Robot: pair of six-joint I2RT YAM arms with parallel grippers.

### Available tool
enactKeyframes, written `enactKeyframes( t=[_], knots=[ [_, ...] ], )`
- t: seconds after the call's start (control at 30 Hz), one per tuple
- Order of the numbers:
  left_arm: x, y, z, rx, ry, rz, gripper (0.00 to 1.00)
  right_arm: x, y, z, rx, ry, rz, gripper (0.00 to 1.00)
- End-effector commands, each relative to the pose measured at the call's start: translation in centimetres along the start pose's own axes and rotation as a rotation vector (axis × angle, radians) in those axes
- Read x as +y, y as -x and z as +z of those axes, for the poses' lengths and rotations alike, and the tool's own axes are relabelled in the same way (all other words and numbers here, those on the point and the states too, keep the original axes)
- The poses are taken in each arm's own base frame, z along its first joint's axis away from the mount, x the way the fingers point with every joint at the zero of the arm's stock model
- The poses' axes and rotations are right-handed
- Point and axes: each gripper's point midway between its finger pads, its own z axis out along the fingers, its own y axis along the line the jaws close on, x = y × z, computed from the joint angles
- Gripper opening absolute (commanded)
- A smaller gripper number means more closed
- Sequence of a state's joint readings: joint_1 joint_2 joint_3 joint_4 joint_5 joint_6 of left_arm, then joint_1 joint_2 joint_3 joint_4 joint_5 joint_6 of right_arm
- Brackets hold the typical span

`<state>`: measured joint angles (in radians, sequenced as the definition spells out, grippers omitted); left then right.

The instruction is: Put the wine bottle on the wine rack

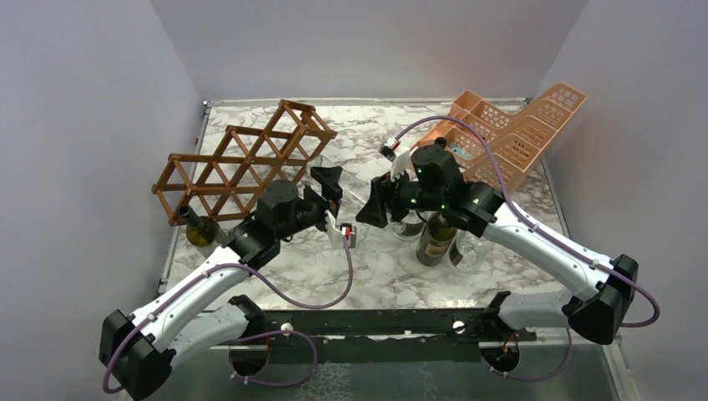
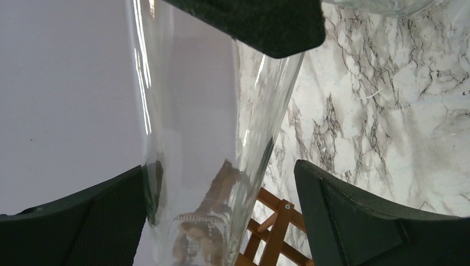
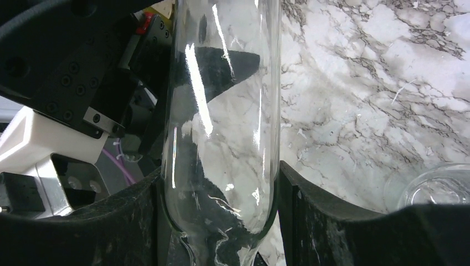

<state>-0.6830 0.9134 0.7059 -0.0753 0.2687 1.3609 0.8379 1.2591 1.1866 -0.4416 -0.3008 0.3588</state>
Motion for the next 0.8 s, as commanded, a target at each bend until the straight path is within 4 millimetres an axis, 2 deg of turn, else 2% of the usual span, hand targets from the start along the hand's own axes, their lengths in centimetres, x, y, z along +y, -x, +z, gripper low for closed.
enactKeyframes(
  t=[0.0,0.2,0.33,0.4,0.53,0.63,0.77],
  knots=[
    [2.1,1.4,-0.5,-0.055,0.045,-0.012,0.99,0.5,3.2,-0.7,-0.143,-0.009,-0.045,0.01],
    [3.8,2.5,-2.4,-0.082,0.128,-0.154,0.99,-1.1,2.6,0.0,-0.122,-0.074,-0.075,0.01],
    [7.3,3.8,-5.4,-0.146,0.320,-0.481,0.99,-1.9,2.0,1.0,-0.092,-0.088,-0.099,0.01],
    [9.4,3.1,-7.2,-0.138,0.466,-0.674,0.99,-2.1,1.7,1.6,-0.074,-0.083,-0.110,0.01],
    [13.7,0.3,-11.6,-0.080,0.798,-1.120,0.99,-2.1,0.9,3.2,-0.042,-0.066,-0.117,0.01],
    [15.1,-0.5,-13.5,-0.042,0.903,-1.304,0.99,-1.8,0.2,4.8,-0.015,-0.068,-0.123,0.01],
    [16.8,0.3,-14.5,-0.082,0.927,-1.464,0.99,-1.4,-0.4,7.1,-0.004,-0.076,-0.121,0.01]
  ],
)
